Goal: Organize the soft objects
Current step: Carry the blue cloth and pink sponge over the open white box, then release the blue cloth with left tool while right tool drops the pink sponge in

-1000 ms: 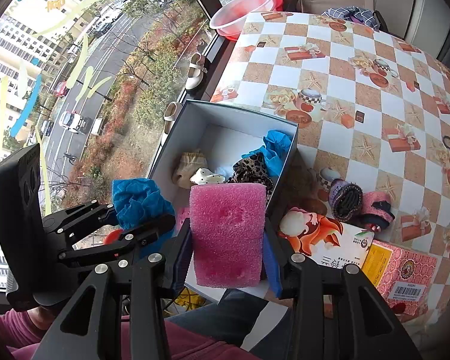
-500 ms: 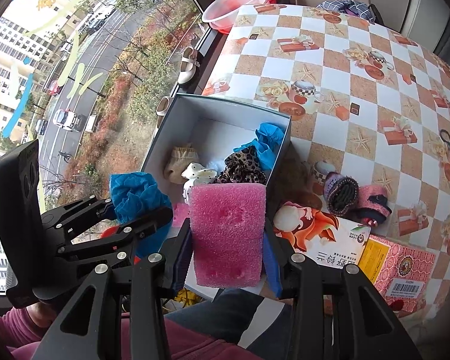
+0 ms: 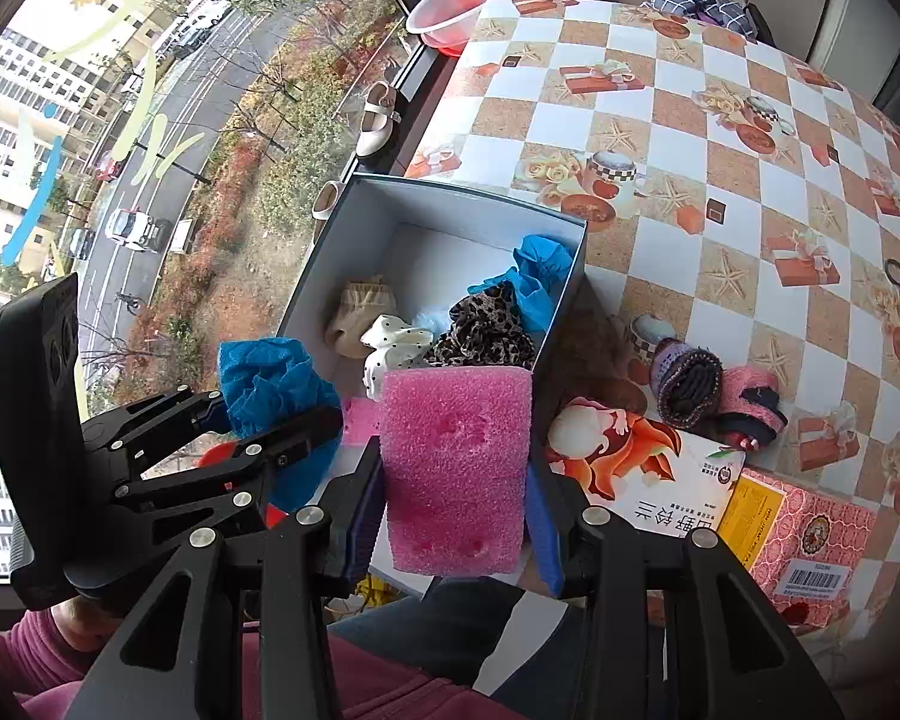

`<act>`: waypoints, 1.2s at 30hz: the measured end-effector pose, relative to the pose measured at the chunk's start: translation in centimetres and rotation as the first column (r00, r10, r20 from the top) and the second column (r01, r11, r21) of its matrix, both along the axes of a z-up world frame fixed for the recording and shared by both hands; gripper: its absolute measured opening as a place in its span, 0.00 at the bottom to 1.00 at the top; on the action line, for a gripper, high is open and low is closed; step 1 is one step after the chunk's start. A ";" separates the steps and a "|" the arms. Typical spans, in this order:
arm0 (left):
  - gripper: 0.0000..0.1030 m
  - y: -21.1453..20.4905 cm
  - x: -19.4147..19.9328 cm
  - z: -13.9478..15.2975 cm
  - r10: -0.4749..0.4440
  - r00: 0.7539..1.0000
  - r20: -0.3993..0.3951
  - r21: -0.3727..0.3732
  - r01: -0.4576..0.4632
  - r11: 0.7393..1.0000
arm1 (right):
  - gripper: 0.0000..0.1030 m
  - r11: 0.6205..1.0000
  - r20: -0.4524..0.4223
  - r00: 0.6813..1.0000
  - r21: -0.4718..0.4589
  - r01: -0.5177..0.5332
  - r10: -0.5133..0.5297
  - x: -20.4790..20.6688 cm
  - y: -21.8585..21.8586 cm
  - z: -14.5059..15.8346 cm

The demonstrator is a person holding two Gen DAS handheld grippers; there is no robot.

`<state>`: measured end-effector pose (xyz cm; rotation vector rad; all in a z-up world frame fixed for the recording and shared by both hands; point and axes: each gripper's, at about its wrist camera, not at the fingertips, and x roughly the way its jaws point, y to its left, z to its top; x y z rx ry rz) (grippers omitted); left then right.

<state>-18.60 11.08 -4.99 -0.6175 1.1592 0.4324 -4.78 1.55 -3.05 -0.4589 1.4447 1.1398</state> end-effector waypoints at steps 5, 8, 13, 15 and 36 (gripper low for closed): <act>0.38 0.2 -0.7 -0.8 0.030 0.999 -0.022 -0.018 -0.030 0.999 | 0.42 1.000 -0.030 1.000 -0.026 -0.009 0.009 -0.2 0.2 -1.1; 0.38 0.5 -1.2 -1.5 0.050 0.998 -0.044 -0.027 -0.051 0.998 | 0.42 0.998 -0.034 0.999 -0.046 -0.038 0.037 -0.7 0.7 -1.8; 0.38 0.7 -2.0 -3.0 0.055 0.993 -0.105 -0.008 -0.056 0.998 | 0.42 0.990 -0.024 0.992 -0.069 -0.122 0.120 -2.2 2.3 -2.9; 0.38 0.7 -2.6 -3.8 0.053 0.990 -0.127 -0.028 -0.057 0.998 | 0.42 0.983 -0.021 0.987 -0.084 -0.161 0.160 -3.0 2.8 -3.4; 0.74 1.2 -4.2 -6.1 0.091 0.969 -0.231 -0.053 -0.106 0.993 | 0.43 0.942 -0.057 0.953 -0.146 -0.303 0.298 -6.0 4.6 -6.5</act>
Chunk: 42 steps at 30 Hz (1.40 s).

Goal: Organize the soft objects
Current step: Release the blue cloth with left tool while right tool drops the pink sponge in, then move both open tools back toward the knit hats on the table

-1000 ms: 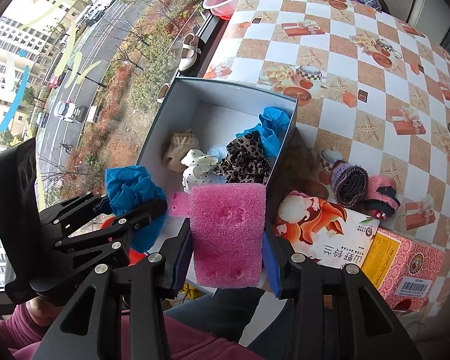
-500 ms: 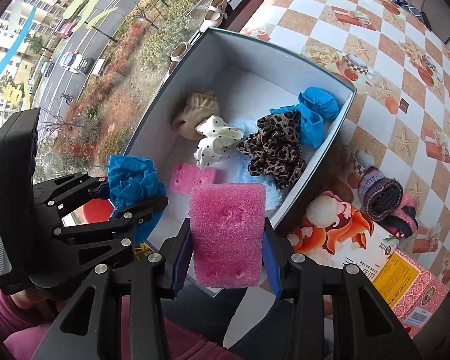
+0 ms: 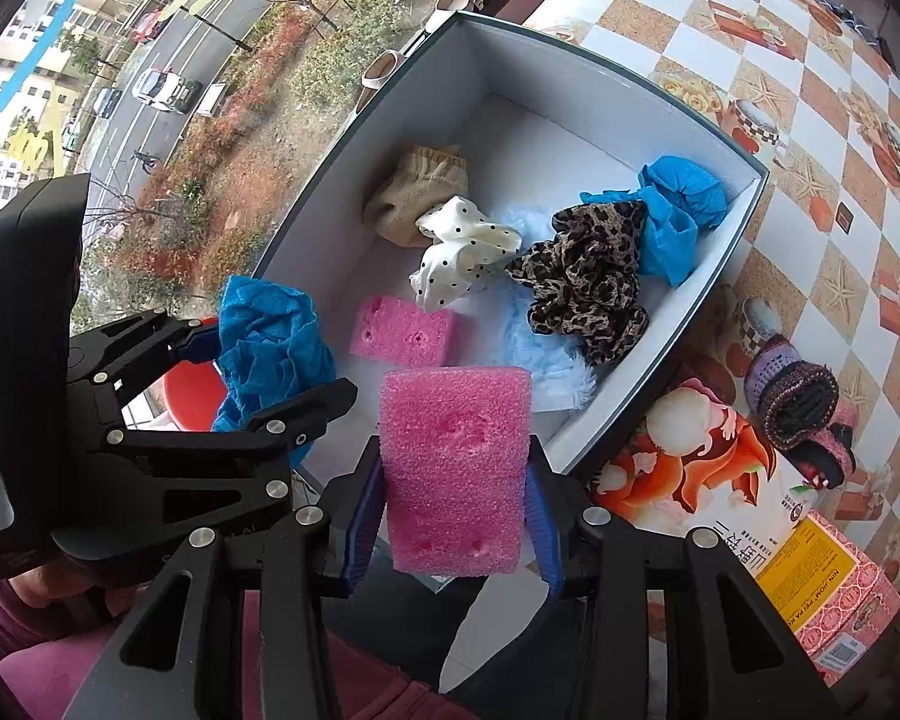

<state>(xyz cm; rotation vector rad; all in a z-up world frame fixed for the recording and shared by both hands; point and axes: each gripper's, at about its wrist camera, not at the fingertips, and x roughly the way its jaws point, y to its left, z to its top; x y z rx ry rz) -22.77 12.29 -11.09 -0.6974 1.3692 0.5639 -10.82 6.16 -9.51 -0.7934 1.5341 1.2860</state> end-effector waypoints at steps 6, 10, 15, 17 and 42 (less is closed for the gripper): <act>0.79 0.6 0.2 -1.9 0.036 0.996 -0.085 -0.055 -0.041 0.998 | 0.90 1.000 0.031 0.999 -0.020 0.021 -0.020 0.5 -0.2 -0.3; 0.91 1.3 -0.1 -1.2 0.088 0.994 -0.068 -0.039 -0.091 0.995 | 0.99 0.997 0.047 0.996 0.014 0.074 -0.075 2.0 -1.0 1.0; 0.91 1.7 1.4 0.9 0.082 0.996 0.045 -0.116 -0.076 0.990 | 0.99 0.981 0.074 0.979 0.062 0.185 -0.190 6.7 -2.3 4.3; 0.91 1.4 2.8 1.7 0.057 0.996 0.075 -0.134 -0.047 0.990 | 0.99 0.973 0.138 0.964 0.069 0.219 -0.226 9.4 -3.2 5.5; 0.91 -8.6 22.2 -1.0 -0.193 0.976 -0.104 -0.135 0.179 0.975 | 0.99 0.938 -0.066 0.993 -0.340 0.068 -0.096 25.8 -6.4 -14.7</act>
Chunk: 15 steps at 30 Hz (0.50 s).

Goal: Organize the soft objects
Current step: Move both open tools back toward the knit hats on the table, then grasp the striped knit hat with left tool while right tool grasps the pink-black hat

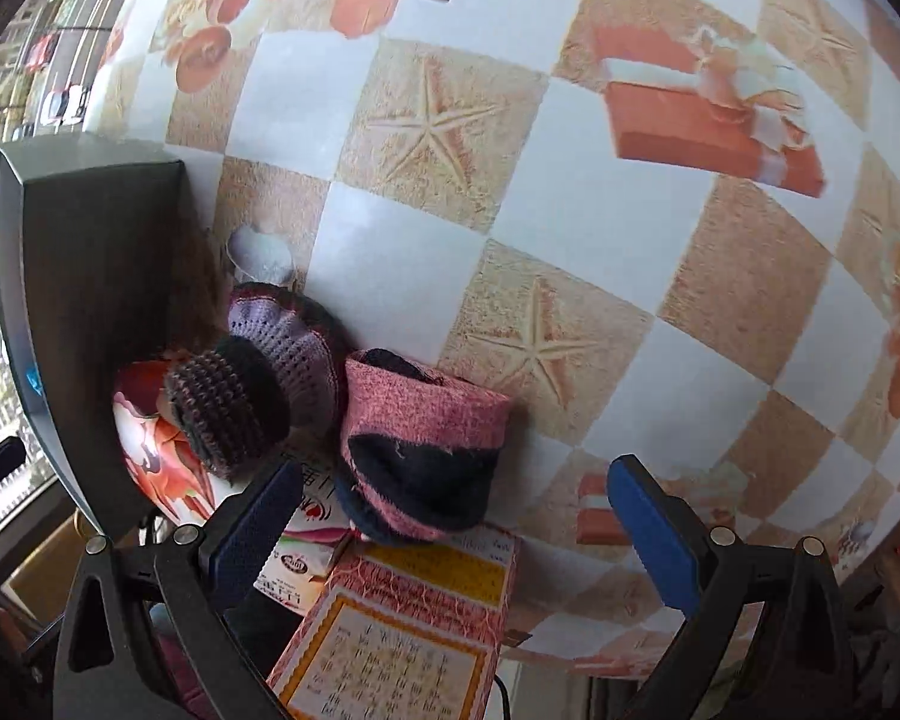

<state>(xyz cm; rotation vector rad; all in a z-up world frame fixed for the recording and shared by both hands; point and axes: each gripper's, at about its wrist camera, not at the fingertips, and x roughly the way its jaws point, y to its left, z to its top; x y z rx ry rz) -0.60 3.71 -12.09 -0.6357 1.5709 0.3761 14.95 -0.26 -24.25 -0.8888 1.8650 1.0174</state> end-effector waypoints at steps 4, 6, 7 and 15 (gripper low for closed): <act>0.91 -0.4 2.5 -2.2 -0.005 0.999 -0.033 0.003 0.005 1.000 | 0.99 0.995 0.143 0.985 -0.035 -0.091 0.095 -0.5 -0.8 -1.7; 0.91 -0.9 4.1 -3.5 -0.026 0.999 -0.047 -0.004 0.026 1.000 | 0.99 1.000 0.189 0.982 -0.014 -0.026 0.028 1.2 -2.3 -1.5; 0.91 -1.0 5.0 -4.3 -0.046 0.997 -0.060 -0.005 0.046 0.999 | 0.99 0.999 0.195 0.980 -0.009 0.032 -0.029 2.4 -3.4 -1.4; 0.91 -0.8 8.8 -10.2 -0.076 0.983 -0.166 -0.096 0.060 0.994 | 0.99 0.943 0.266 0.908 0.012 0.333 -0.324 10.6 -13.0 -1.0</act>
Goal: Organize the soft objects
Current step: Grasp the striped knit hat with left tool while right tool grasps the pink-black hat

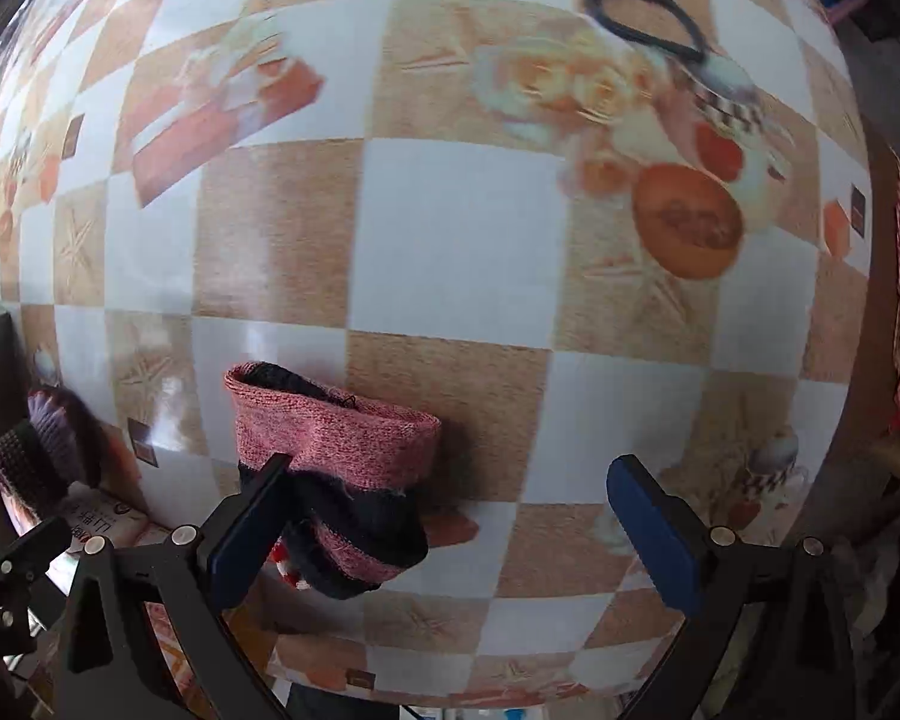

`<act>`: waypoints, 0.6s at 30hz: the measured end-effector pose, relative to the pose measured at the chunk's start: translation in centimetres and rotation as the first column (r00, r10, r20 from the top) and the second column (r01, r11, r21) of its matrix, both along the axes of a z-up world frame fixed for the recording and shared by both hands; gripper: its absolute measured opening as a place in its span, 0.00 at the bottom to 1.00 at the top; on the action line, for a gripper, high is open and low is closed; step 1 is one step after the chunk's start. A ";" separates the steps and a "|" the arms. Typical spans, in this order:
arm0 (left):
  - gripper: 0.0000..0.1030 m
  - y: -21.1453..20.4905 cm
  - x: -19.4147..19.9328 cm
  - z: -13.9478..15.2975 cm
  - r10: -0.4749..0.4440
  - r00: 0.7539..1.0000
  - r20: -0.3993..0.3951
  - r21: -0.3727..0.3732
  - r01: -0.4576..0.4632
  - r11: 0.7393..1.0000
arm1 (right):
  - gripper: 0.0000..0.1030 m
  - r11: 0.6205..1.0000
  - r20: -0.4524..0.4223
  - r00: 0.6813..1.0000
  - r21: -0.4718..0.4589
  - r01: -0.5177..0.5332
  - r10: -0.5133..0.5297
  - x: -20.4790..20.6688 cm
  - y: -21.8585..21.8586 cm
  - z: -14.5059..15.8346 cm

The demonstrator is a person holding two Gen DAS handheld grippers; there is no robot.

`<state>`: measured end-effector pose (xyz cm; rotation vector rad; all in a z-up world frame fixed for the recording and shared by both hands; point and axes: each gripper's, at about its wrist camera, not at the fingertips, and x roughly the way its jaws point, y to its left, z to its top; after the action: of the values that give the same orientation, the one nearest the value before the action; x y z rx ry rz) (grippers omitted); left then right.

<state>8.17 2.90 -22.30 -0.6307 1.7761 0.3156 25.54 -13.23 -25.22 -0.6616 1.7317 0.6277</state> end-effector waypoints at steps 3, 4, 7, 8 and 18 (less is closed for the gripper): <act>0.91 -0.1 0.4 -1.4 -0.016 0.999 -0.046 -0.021 0.015 1.000 | 0.99 0.996 -0.008 0.998 0.058 0.064 -0.063 0.4 -2.0 0.6; 0.91 -0.3 0.7 -1.7 -0.021 0.998 -0.058 -0.021 0.019 1.000 | 0.99 0.993 -0.015 0.997 0.091 0.078 -0.077 0.3 -2.4 0.9; 0.91 -0.5 1.2 -3.0 -0.024 0.995 -0.092 -0.043 0.020 0.999 | 0.99 0.983 -0.043 0.996 0.161 0.087 -0.081 -0.3 -2.0 1.4; 0.91 -0.5 1.2 -3.5 -0.021 0.994 -0.103 -0.053 0.016 0.998 | 0.99 0.982 -0.041 0.996 0.171 0.079 -0.073 -0.5 -1.9 1.2; 1.00 -1.6 1.9 -6.0 -0.097 0.972 -0.215 0.015 0.103 0.995 | 1.00 0.997 0.096 0.995 0.069 -0.020 0.013 -4.0 -1.6 -1.1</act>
<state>10.05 1.29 -28.33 -0.5012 1.9994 0.3470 21.59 -14.83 -26.30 -0.6471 1.6097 0.6553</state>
